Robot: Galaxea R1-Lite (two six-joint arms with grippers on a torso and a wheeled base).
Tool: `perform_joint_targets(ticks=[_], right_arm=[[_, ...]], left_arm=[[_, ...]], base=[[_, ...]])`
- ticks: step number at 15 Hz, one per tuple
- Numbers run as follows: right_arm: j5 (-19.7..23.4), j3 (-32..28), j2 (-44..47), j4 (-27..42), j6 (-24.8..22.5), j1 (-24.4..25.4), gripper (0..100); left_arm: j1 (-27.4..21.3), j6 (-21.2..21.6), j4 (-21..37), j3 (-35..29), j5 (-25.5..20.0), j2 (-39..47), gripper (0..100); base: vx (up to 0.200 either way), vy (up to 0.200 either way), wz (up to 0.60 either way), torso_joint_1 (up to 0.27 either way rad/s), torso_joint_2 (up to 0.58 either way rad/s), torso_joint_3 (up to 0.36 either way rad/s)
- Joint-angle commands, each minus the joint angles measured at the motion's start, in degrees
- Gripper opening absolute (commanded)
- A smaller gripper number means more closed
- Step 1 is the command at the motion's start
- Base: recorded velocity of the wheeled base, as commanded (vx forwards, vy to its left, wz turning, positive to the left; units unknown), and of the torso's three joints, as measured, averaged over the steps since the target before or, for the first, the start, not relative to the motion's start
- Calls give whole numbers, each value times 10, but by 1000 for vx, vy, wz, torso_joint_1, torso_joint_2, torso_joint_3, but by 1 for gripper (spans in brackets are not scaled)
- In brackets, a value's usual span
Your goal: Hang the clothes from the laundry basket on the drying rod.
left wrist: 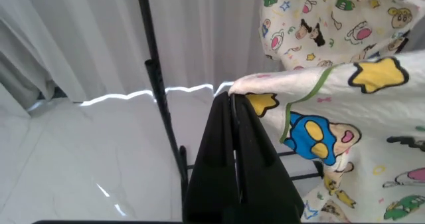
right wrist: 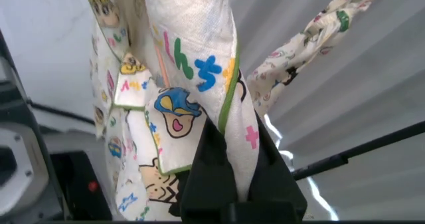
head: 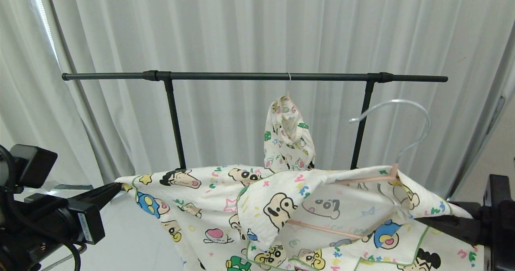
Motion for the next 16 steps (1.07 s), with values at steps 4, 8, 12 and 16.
perform_joint_targets(ticks=[4,8,12,16], right_arm=[[-2,-11,27,-50,28,1,0],[-3,-65,60,-92,79,1,0],[-4,-105,74,-93,111,1,0],[-13,-120,85,-93,122,0,0]], left_arm=[[-51,1,0,-13,0,8,0],[-40,1,0,-11,35,51,0],[-44,50,0,-20,36,60,0],[-96,82,-1,-23,36,46,0]], base=[[0,0,0,0,0,0],[0,0,0,0,0,0],[0,0,0,0,0,0],[0,0,0,0,0,0]])
